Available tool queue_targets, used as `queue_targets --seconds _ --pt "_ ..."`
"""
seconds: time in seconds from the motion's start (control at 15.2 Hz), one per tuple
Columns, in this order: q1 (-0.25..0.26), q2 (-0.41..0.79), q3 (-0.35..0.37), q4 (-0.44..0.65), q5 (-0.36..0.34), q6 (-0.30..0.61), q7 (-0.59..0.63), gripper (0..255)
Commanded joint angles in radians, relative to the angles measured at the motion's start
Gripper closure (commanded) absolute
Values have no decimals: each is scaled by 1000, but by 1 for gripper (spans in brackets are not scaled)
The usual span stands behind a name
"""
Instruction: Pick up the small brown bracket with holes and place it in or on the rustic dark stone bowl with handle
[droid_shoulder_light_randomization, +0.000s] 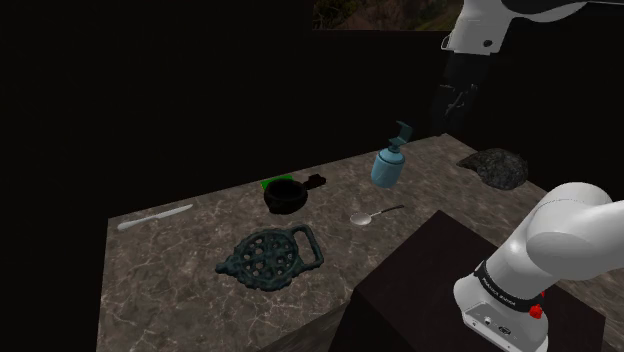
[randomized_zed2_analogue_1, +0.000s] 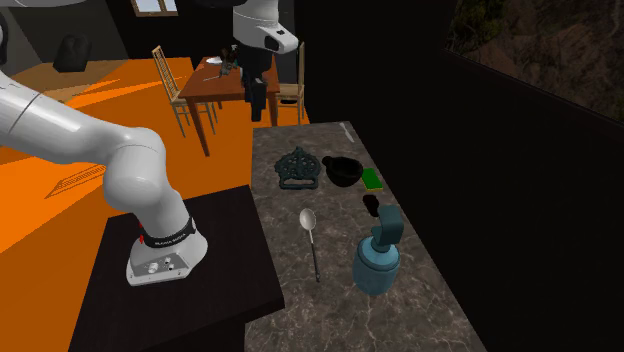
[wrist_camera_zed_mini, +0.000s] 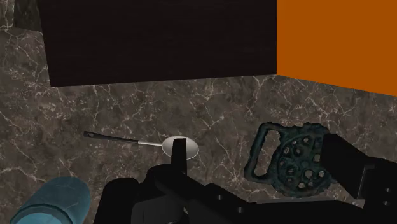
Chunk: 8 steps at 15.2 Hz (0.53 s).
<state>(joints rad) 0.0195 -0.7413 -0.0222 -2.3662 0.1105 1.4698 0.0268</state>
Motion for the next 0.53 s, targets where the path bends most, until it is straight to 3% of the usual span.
queue_targets --seconds 0.0,0.46 --pt "0 0 0 0 0 0 0 0" --pt "-2 167 24 -64 -3 261 7 0"
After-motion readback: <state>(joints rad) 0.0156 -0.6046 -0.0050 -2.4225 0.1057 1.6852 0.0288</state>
